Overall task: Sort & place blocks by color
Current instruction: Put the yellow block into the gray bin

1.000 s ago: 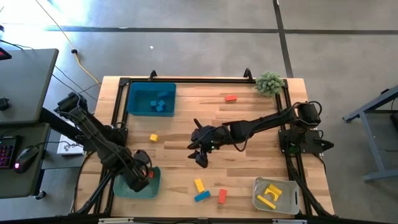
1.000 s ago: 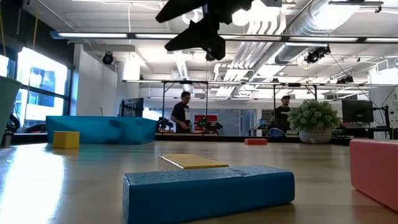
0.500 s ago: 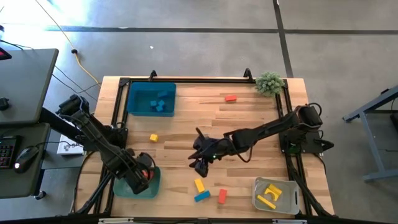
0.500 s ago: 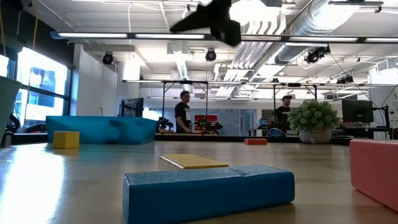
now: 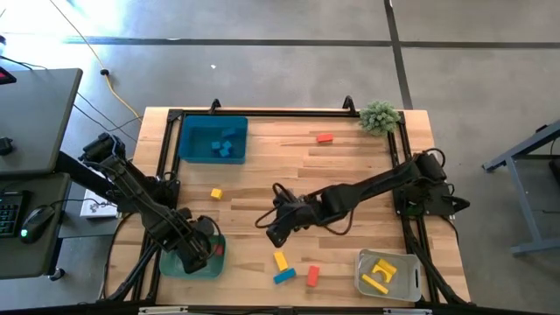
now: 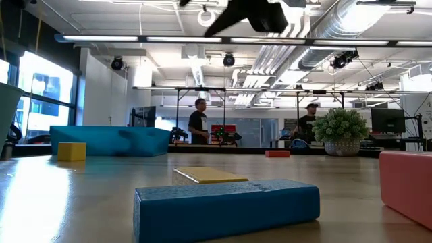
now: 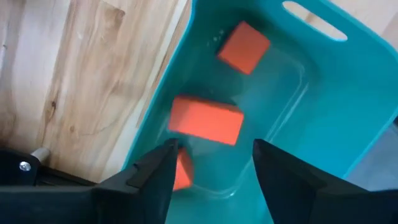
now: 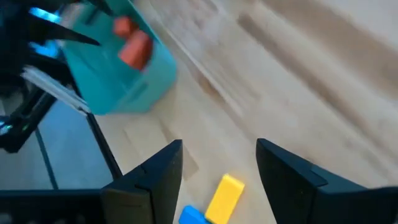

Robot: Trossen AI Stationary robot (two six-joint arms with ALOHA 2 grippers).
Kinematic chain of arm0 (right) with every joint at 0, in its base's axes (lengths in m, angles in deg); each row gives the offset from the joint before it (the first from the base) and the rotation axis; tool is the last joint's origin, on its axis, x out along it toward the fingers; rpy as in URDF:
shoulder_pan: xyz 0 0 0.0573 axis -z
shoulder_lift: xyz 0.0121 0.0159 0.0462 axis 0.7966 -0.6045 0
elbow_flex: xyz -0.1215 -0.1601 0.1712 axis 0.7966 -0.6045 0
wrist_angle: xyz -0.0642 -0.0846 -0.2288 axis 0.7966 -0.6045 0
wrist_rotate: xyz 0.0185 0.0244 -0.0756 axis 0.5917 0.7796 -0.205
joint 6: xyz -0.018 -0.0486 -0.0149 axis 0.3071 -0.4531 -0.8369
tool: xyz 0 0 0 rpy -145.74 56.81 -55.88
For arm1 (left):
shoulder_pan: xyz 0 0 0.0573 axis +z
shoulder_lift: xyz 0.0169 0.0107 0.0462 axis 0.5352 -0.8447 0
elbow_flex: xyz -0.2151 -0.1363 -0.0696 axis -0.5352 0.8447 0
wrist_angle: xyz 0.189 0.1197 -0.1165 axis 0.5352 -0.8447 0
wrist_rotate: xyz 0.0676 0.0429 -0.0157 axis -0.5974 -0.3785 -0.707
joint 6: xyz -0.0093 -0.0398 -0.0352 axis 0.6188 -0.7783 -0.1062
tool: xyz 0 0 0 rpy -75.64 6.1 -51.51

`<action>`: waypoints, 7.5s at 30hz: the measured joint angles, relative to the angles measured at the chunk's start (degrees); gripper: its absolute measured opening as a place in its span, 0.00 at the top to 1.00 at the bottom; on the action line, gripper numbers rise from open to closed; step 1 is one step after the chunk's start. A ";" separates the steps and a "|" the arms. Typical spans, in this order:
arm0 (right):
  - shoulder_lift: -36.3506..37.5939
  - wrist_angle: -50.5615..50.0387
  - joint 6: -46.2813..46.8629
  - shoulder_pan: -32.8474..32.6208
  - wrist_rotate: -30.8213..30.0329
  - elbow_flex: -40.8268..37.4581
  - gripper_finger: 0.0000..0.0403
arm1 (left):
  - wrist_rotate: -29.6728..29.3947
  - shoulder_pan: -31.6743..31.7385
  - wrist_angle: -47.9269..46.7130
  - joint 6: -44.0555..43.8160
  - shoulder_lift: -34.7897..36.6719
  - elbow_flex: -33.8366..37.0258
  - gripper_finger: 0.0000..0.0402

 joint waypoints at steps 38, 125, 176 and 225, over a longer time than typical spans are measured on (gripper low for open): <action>-9.59 5.45 17.85 -6.70 4.36 6.82 0.53 | 0.98 -0.22 0.33 1.48 0.00 0.00 0.49; -26.81 -26.12 7.27 -3.21 1.53 12.50 0.76 | -5.03 -0.15 0.35 2.51 0.02 0.00 0.49; -11.01 -52.58 43.69 -28.50 -7.87 12.15 0.76 | -6.52 18.22 10.02 9.65 0.02 0.00 0.49; -11.06 -52.57 56.13 -41.14 9.39 2.20 0.77 | -4.75 29.27 48.72 20.98 0.00 -0.02 0.49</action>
